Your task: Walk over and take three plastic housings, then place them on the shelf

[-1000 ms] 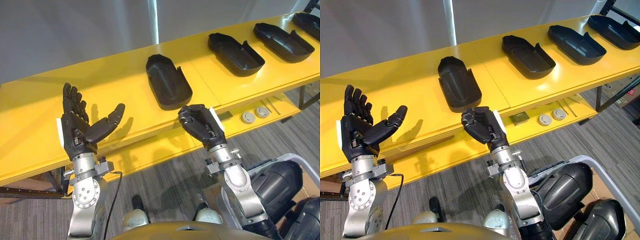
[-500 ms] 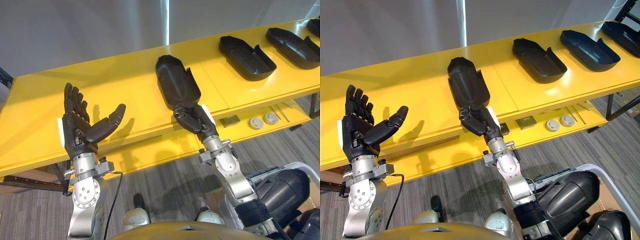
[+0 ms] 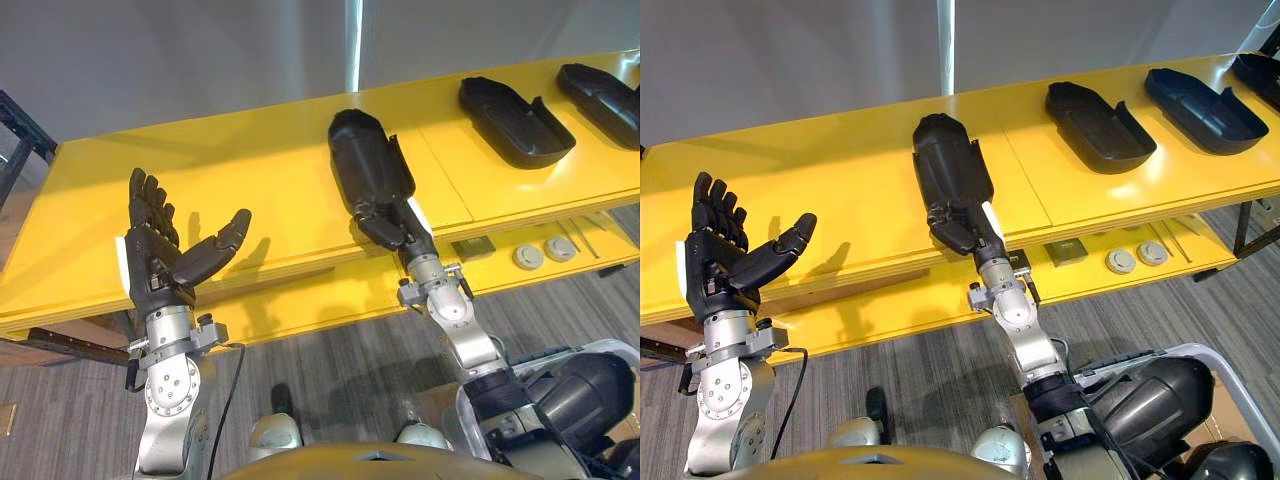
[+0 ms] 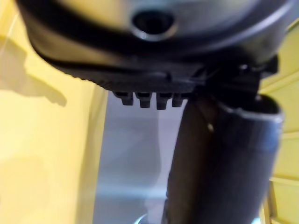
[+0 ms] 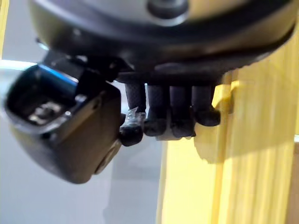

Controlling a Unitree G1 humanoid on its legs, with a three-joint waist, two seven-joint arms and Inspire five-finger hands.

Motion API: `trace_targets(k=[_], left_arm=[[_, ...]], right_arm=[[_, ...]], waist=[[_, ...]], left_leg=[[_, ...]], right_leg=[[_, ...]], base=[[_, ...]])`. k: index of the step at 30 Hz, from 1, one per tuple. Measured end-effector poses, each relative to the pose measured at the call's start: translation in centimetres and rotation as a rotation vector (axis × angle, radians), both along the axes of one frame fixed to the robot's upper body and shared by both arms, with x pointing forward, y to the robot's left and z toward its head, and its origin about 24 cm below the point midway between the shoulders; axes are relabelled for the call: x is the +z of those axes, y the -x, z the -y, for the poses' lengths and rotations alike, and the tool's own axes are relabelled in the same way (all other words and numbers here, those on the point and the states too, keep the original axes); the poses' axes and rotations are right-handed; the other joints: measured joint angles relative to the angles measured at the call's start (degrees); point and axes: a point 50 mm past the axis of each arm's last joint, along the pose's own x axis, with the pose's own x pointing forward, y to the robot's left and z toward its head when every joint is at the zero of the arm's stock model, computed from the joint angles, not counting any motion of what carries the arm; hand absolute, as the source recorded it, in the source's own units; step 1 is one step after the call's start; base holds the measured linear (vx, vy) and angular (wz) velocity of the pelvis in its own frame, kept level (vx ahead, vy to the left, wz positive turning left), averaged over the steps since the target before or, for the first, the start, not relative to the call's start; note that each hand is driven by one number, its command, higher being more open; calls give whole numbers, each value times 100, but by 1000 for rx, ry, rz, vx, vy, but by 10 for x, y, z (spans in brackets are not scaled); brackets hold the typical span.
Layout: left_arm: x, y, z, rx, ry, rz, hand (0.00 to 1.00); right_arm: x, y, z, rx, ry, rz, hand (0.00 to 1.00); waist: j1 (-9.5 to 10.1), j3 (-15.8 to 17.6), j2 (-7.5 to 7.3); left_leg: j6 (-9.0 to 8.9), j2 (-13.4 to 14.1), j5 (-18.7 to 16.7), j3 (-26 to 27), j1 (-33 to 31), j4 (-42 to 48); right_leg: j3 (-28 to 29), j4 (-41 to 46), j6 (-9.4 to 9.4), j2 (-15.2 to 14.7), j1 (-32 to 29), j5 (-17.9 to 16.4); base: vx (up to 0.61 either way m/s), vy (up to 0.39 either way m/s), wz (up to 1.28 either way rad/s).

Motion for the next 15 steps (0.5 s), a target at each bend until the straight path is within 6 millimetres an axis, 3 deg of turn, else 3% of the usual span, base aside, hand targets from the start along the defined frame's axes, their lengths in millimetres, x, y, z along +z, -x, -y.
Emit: trace_targets(k=[8, 15], left_arm=[[0, 0, 2, -2, -11, -1, 100], [0, 0, 2, -8, -12, -1, 100]], right_arm=[[4, -13, 3, -21, 21, 5, 0], [9, -23, 8, -44, 25, 8, 0]], waist=[[49, 3, 137], [120, 7, 146]], left_leg=[[18, -35, 16, -29, -8, 0], [23, -49, 29, -69, -22, 0]], right_leg=[[-34, 47, 7, -49, -1, -16], [-61, 105, 12, -78, -12, -45]], base=[[-2, 1, 1], [-1, 0, 2]])
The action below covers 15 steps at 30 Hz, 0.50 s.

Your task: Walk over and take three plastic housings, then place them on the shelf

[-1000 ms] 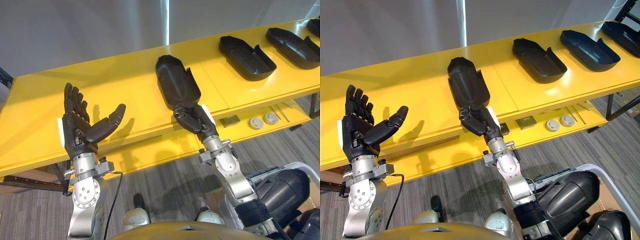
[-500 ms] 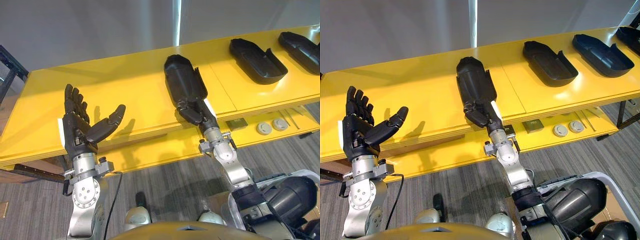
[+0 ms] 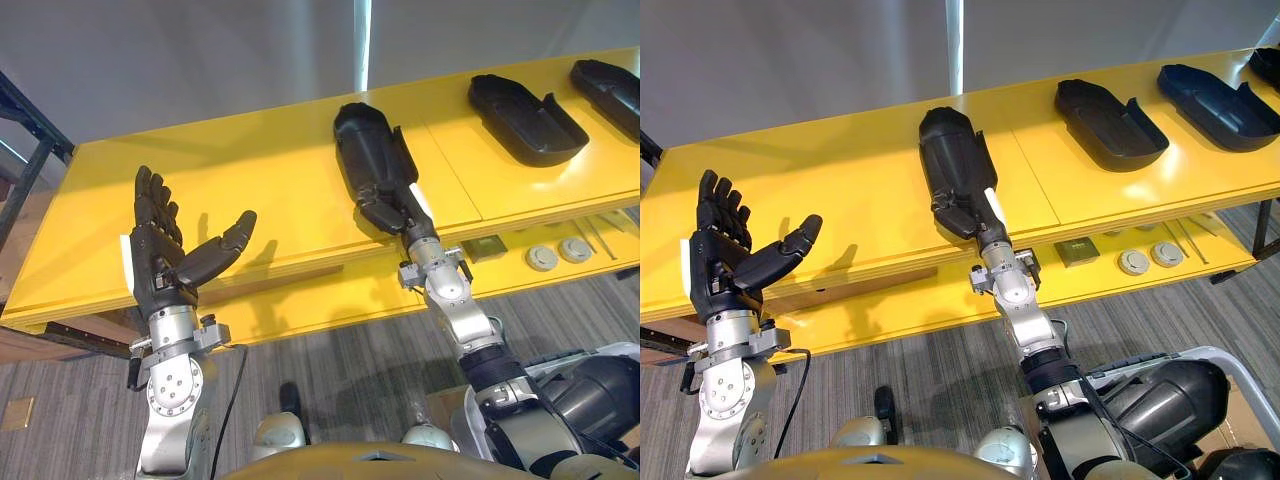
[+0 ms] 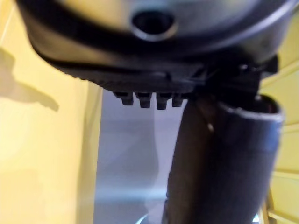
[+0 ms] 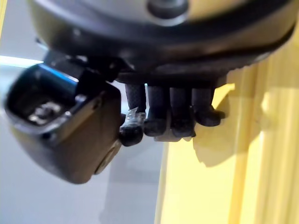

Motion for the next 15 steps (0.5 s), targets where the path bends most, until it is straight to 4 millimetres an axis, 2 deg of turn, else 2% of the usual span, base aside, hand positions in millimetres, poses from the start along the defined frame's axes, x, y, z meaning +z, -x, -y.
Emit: trace_targets(k=[11, 13, 15], left_arm=[[0, 0, 1, -12, -1, 2, 100], [1, 0, 1, -14, 0, 9, 100], [2, 0, 1, -17, 5, 25, 100]], right_arm=[[7, -4, -2, 2, -10, 20, 0], [13, 6, -4, 17, -30, 59, 0], [24, 28, -9, 54, -82, 128, 0]], waist=[[-8, 2, -2], [0, 3, -4], [-17, 13, -20]], left_leg=[[16, -42, 13, -11, -68, -1], [15, -42, 12, -3, -68, -1], [8, -37, 7, 46, -41, -2]], right_leg=[[-2, 25, 17, -51, -66, 3], [9, -10, 70, -43, -53, 38], [19, -71, 90, -24, -15, 59]], base=[[0, 0, 0], [0, 0, 0], [16, -2, -4]])
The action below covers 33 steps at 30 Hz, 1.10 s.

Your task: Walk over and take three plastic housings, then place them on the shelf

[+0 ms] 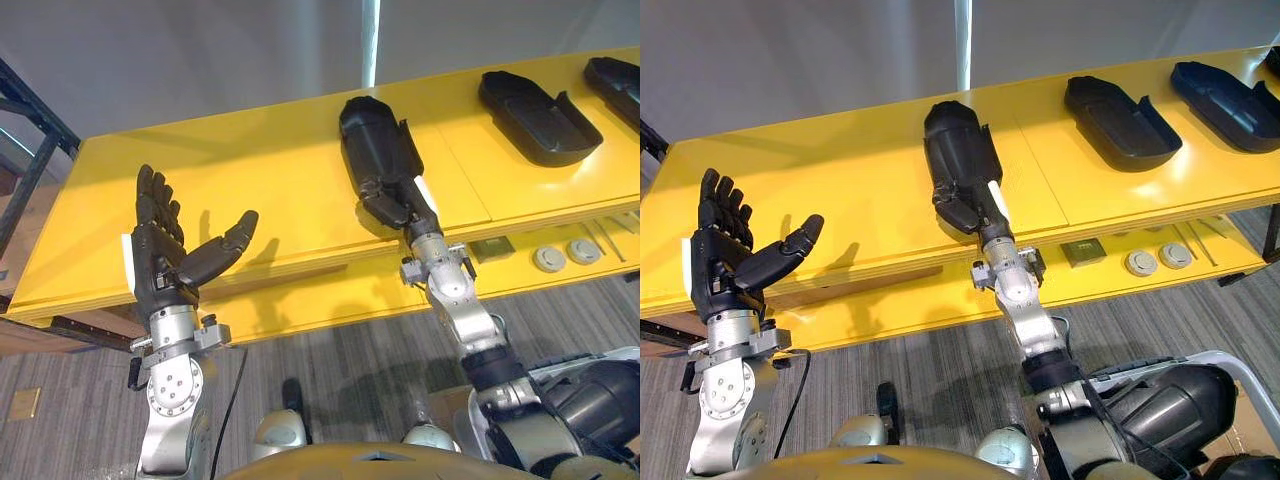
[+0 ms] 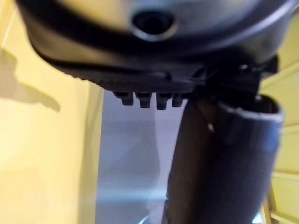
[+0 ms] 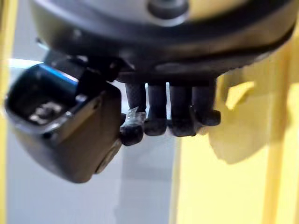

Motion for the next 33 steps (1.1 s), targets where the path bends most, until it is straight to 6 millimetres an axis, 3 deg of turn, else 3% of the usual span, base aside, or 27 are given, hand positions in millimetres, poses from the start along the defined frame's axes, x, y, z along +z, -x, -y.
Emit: trace_targets(k=[4, 8, 9, 14, 18, 21, 24, 25, 26, 29, 30, 33], left_arm=[[6, 1, 1, -13, 44, 67, 100], [24, -1, 5, -66, 67, 174, 100], [30, -4, 6, -80, 65, 204, 100], [48, -10, 15, -160, 99, 311, 100], [48, -10, 31, -261, 138, 321, 100], [46, -11, 40, -307, 148, 308, 100], [42, -13, 38, -309, 125, 289, 100], [42, -14, 38, -308, 124, 287, 100], [42, -19, 38, -304, 121, 289, 100], [47, -25, 37, -318, 144, 309, 100], [49, -27, 38, -317, 143, 316, 100], [52, -30, 39, -315, 145, 324, 100]], right_arm=[[23, 43, -9, 102, -158, 119, 0], [38, 65, 9, 80, -293, 200, 0], [39, 67, 17, 37, -310, 212, 100], [31, 74, 47, -169, -326, 198, 100], [6, 92, 73, -428, -263, 92, 100], [-18, 117, 98, -648, -172, -31, 100], [-44, 151, 128, -882, -199, -146, 100], [-47, 156, 131, -910, -209, -158, 100], [-57, 180, 143, -1022, -246, -208, 100], [-60, 202, 149, -1092, -281, -212, 100], [-60, 203, 149, -1092, -282, -209, 100], [-61, 201, 146, -1059, -284, -212, 100]], waist=[[-154, 8, -103], [-360, -108, -333], [-431, -125, -362], [-615, -160, -339], [-775, -292, -263], [-958, -314, -253], [-1286, -378, -226], [-1316, -380, -222], [-1434, -391, -205], [-1630, -392, -203], [-1712, -396, -203], [-1702, -421, -171]], left_leg=[[-98, 79, -104, 273, 247, -5], [-129, 181, -173, 593, 319, -9], [-137, 184, -190, 658, 371, -9], [-168, 195, -238, 981, 528, -11], [-217, 253, -305, 1471, 605, -22], [-290, 301, -386, 1947, 792, -11], [-361, 343, -461, 2318, 954, -7], [-368, 350, -468, 2371, 976, -7], [-404, 385, -500, 2570, 1091, -7], [-464, 416, -573, 2819, 1251, -7], [-452, 423, -610, 2903, 1299, -7], [-477, 444, -631, 3033, 1337, -6]], right_leg=[[188, -335, 7, 155, 200, 148], [458, -774, -20, 358, 215, 395], [514, -852, -19, 381, 254, 449], [814, -1069, -36, 450, 257, 636], [1274, -1326, -78, 586, 65, 845], [1721, -1460, -111, 701, -45, 969], [2063, -1511, -126, 805, -135, 1047], [2110, -1528, -126, 823, -137, 1058], [2272, -1571, -145, 894, -148, 1086], [2513, -1643, -153, 995, -155, 1127], [2609, -1657, -140, 1024, -165, 1139], [2729, -1657, -133, 1080, -222, 1141]], base=[[26, -4, -32], [7, -7, -37], [23, 3, -39], [3, 15, -35], [2, 8, -58], [6, -5, -80], [9, -11, -61], [8, -22, -68], [1, -19, -60], [-17, -19, -53], [-29, -6, -49], [-29, -7, -26]])
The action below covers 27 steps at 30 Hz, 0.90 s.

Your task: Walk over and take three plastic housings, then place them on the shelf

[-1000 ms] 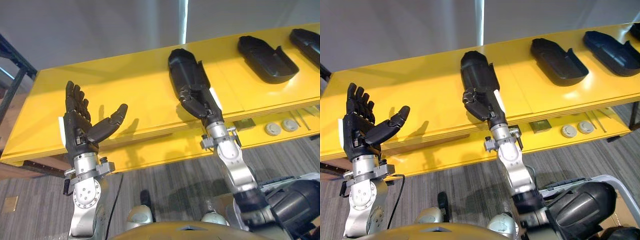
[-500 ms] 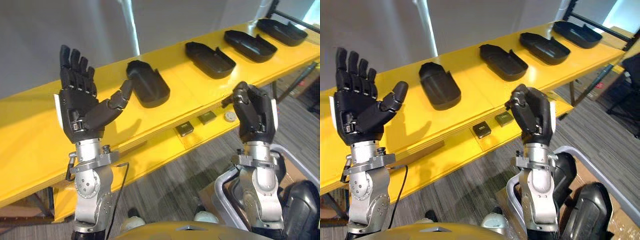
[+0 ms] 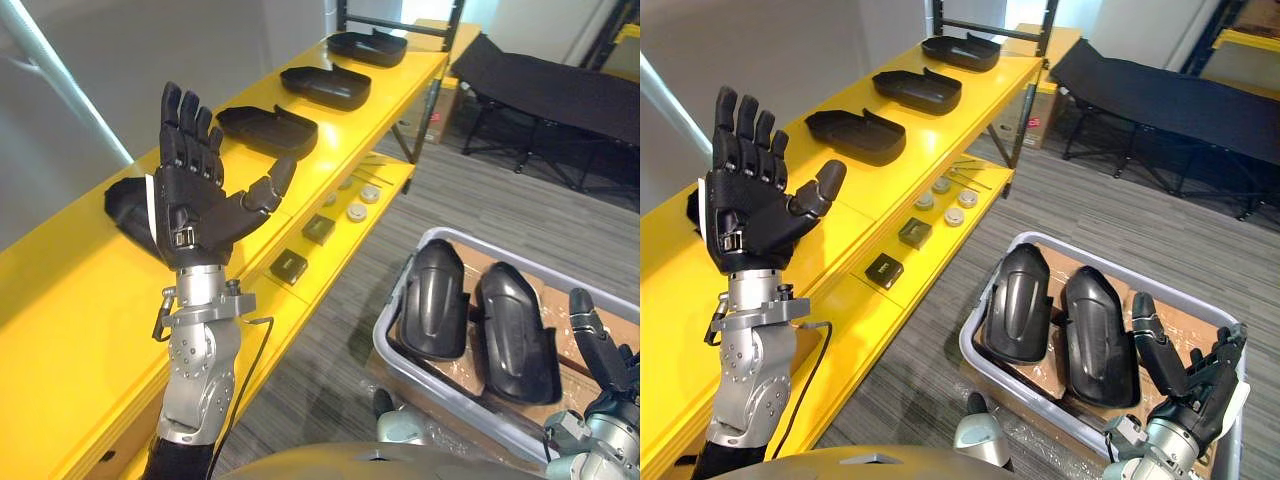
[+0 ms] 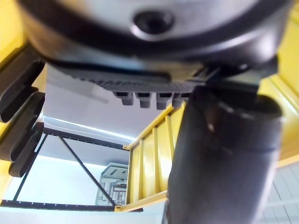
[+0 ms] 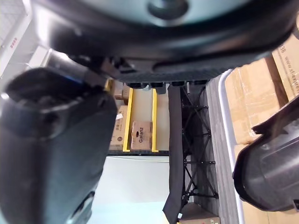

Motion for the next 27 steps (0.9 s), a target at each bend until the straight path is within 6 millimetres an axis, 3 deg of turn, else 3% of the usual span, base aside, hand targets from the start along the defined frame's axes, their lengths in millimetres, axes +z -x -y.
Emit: trace_targets(k=[2, 4, 5, 6, 7, 8, 9, 10, 12, 14, 15, 17, 20, 23, 26, 27], left_arm=[[0, 0, -1, 14, 6, -6, 100], [0, 0, -4, 32, 6, -10, 100], [0, 0, -5, 44, 11, -14, 100], [-1, 0, -7, 59, 17, -18, 100], [-1, 0, -9, 70, 19, -21, 100], [-3, 2, -15, 105, 22, -33, 100], [-4, 3, -19, 121, 22, -40, 100], [-7, 10, -24, 142, 18, -50, 100], [-5, 17, -25, 128, -3, -38, 100], [0, 18, -23, 106, -17, -12, 100], [1, 18, -23, 101, -22, -4, 100], [0, 18, -23, 103, -20, -6, 100], [-1, 19, -22, 102, -14, -12, 100], [-8, 24, -20, 97, 10, -38, 100], [-14, 30, -22, 93, 51, -58, 100], [-17, 32, -23, 110, 52, -81, 100]], right_arm=[[-1, -6, -6, 54, -23, 18, 100], [-2, -15, -14, 121, -50, 40, 100], [-2, -23, -16, 158, -49, 51, 100], [-3, -35, -18, 197, -45, 60, 100], [-3, -42, -19, 215, -44, 66, 100], [-4, -58, -23, 258, -48, 78, 100], [-4, -65, -25, 274, -47, 88, 100], [3, -81, -30, 314, -34, 126, 100], [6, -90, -35, 334, -51, 155, 100], [6, -94, -41, 357, -65, 166, 100], [4, -94, -46, 378, -82, 158, 100], [-2, -90, -49, 387, -102, 132, 100], [-14, -78, -53, 363, -177, 92, 100], [-25, -56, -62, 357, -231, 41, 100], [-24, -44, -69, 397, -262, 40, 100], [-23, -46, -71, 431, -293, 66, 100]], waist=[[33, -32, 49], [122, -50, 67], [258, -52, 73], [418, -48, 71], [503, -43, 71], [662, -31, 65], [731, -30, 74], [923, -50, 206], [1028, -98, 303], [1005, -118, 252], [975, -80, 131], [958, -28, 42], [967, 41, -7], [963, 200, -101], [988, 355, -287], [963, 408, -354]], left_leg=[[-27, 34, -21, -13, -33, 5], [20, 170, -259, -228, -217, 420], [210, 250, -595, -664, -446, 914], [691, 296, -913, -1318, -696, 1504], [779, 345, -959, -1739, -810, 1835], [776, 365, -973, -2692, -1014, 2487], [726, 351, -1054, -3101, -1099, 2798], [602, 211, -1381, -3869, -1214, 3313], [641, 123, -1525, -4106, -1104, 3292], [534, 44, -1592, -4040, -1050, 2985], [497, -37, -1617, -3899, -964, 2619], [397, -60, -1706, -3802, -875, 2258], [170, -98, -2058, -3782, -858, 2120], [255, -185, -2407, -3682, -760, 2702], [365, -273, -2603, -3292, -755, 3155], [450, -299, -2534, -3108, -784, 3147]], right_leg=[[13, -6, -7, 45, -33, -5], [4, 9, -54, 71, -65, -38], [63, 32, -97, 89, -91, -61], [187, 45, -161, 112, -88, -74], [276, 59, -183, 137, -75, -76], [484, 89, -238, 178, 11, -93], [571, 114, -268, 194, 45, -115], [794, 146, -278, 267, 67, -124], [974, 209, -194, 361, 39, -72], [1012, 323, -186, 311, -138, -71], [1028, 350, -149, 245, -267, -48], [1030, 401, -109, 228, -389, -33], [1117, 736, 17, 231, -651, -83], [1350, 1236, 81, 181, -662, -211], [1312, 1217, 225, 36, -742, -55], [911, 979, -117, -181, -738, -106]], base=[[-11, -26, -1], [-5, -44, 1], [-13, -31, -26], [-8, -21, -41], [12, -6, -70], [26, 5, -69], [40, 76, -104], [29, 135, -86], [40, 173, -63], [-4, 140, -9], [-65, 144, 7], [-109, 160, 7], [-100, 127, -8], [-172, 166, -35], [-219, 107, -60], [-308, 82, -94]])
